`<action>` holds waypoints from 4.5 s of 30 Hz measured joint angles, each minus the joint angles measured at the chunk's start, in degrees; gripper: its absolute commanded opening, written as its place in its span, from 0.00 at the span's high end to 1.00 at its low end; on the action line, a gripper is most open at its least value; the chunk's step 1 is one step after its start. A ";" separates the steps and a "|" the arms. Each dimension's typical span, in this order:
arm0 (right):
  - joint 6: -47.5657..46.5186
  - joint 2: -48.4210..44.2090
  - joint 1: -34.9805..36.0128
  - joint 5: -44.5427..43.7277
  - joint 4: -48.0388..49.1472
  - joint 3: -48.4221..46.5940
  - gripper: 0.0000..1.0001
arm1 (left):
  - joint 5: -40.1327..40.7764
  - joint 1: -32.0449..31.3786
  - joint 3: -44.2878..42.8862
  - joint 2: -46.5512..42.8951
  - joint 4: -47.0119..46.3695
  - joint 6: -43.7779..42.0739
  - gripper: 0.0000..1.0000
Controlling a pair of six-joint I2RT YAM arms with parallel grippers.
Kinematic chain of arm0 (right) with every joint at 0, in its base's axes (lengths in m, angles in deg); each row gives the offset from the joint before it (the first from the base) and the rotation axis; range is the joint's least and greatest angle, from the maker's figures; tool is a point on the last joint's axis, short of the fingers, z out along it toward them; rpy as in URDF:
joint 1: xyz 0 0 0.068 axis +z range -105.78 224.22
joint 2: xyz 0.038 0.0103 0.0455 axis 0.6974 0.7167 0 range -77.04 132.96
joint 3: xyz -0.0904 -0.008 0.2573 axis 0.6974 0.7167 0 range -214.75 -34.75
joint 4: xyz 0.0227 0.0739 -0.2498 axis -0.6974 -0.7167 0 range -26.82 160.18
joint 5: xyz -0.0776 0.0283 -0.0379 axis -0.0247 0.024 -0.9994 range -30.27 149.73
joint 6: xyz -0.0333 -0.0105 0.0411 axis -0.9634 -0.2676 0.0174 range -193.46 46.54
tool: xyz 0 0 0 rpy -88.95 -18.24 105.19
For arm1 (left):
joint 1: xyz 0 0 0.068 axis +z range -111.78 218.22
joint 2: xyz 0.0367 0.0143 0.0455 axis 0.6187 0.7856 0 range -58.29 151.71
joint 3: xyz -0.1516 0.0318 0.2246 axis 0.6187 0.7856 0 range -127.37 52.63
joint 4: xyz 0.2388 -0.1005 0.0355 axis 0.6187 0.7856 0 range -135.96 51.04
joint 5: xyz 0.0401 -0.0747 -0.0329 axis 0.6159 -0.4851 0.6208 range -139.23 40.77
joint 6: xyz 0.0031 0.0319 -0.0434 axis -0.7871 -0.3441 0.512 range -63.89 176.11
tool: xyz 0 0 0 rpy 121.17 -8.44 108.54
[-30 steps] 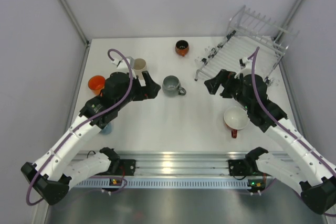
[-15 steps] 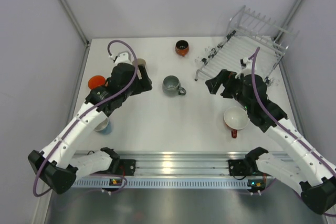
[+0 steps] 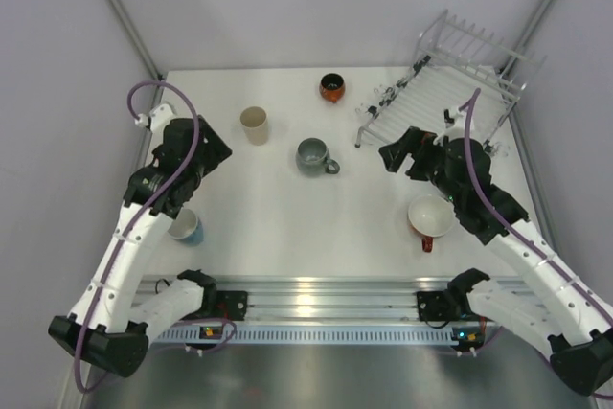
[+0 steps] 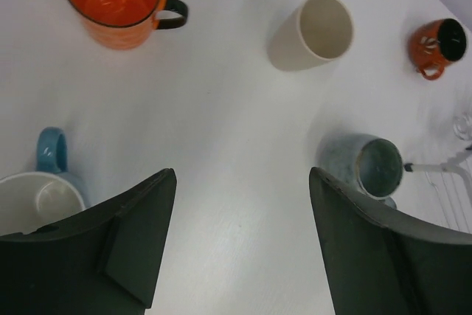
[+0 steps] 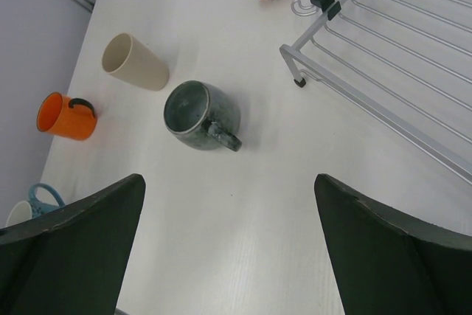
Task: Load the cups into the dish rack
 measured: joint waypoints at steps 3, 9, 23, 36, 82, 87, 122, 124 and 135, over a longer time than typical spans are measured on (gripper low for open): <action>-0.02 -0.76 0.00 -0.04 0.28 0.13 0.01 | 2.27 3.52 0.26 1.07 3.87 2.45 0.22; -0.09 -2.25 0.00 -0.11 0.94 1.14 0.01 | 2.38 9.77 4.74 1.68 9.38 6.64 0.25; -0.22 -0.83 0.00 -0.74 0.81 1.44 0.01 | 2.38 12.46 14.80 4.15 13.05 13.51 0.34; -0.24 0.81 0.00 -1.09 0.28 1.38 0.00 | 4.09 12.57 18.10 6.10 13.25 17.29 0.46; 0.55 0.94 0.04 22.71 19.91 9.66 0.01 | -48.50 12.61 24.70 -13.94 -27.34 6.75 1.00; 5.73 1.57 0.42 26.69 31.06 12.28 0.01 | -55.80 12.61 31.47 -15.98 -44.54 14.29 1.00; 27.19 35.76 10.95 30.86 74.95 -1.14 0.01 | -59.47 10.99 40.17 -12.39 -94.66 36.28 1.00; 27.52 36.96 12.17 30.64 76.02 -2.54 0.01 | -59.65 10.62 40.17 -12.11 -95.54 36.28 1.00; 28.46 40.94 16.79 28.30 79.28 -4.76 0.13 | -60.28 9.70 40.28 -9.94 -101.72 37.38 1.00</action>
